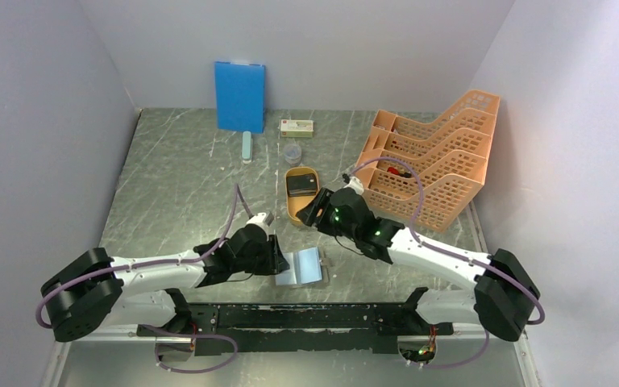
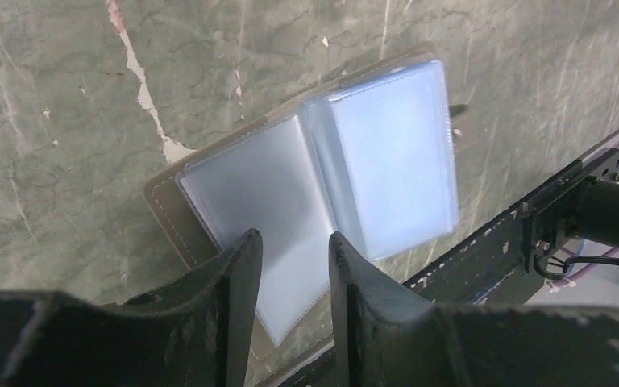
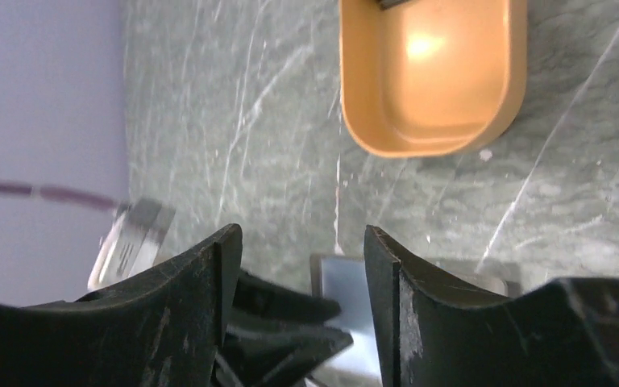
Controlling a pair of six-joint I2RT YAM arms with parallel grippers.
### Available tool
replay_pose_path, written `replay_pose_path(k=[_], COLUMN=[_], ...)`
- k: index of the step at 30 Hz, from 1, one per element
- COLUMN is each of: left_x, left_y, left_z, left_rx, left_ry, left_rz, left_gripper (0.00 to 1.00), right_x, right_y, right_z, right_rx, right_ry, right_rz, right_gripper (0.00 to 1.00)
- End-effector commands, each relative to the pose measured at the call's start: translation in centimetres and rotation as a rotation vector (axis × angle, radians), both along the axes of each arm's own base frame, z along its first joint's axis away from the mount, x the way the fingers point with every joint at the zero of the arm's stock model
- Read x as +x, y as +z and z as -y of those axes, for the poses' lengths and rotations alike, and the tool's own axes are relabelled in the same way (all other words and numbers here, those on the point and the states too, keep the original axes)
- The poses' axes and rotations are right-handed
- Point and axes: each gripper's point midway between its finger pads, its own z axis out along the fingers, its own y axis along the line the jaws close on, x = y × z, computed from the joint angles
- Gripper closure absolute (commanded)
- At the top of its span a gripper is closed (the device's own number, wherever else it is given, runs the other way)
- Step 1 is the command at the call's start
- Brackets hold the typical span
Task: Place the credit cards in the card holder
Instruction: Pick up the credit card from the storage box.
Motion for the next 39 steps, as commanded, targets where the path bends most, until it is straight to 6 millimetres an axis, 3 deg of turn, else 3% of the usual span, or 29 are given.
replay_pose_path(k=[1,9,12,16,31,39], left_x=[0.3,0.8,0.8,0.8,0.8,0.8], left_y=[1.2,2.5,2.3,1.7,1.4,1.3], left_z=[0.4,1.1,1.1,0.8,0.6,0.7], left_rx=[-0.038,-0.040,-0.027,-0.016,-0.004,-0.008], left_ry=[0.001,-0.019,-0.024,-0.016,-0.008,-0.008], left_rz=[0.029,0.051,0.055,0.047,0.044,0.040], left_gripper=[0.58,0.56,0.57,0.57,0.57,0.57], right_x=[4.4,10.6,12.4,14.0,15.4,15.8], right_y=[1.8,-1.0,-1.5,-3.5,-8.3,-9.3], right_z=[-0.3,-0.9,-1.7,-1.7,-0.5,-0.2], right_rx=[0.153,0.168,0.175,0.158,0.073,0.035], right_ry=[-0.205,-0.396,-0.426,-0.497,-0.664,-0.667], right_rz=[0.008,-0.083,-0.095,-0.169,-0.285,-0.288], right_gripper=[0.38,0.38,0.38,0.38,0.37,0.37])
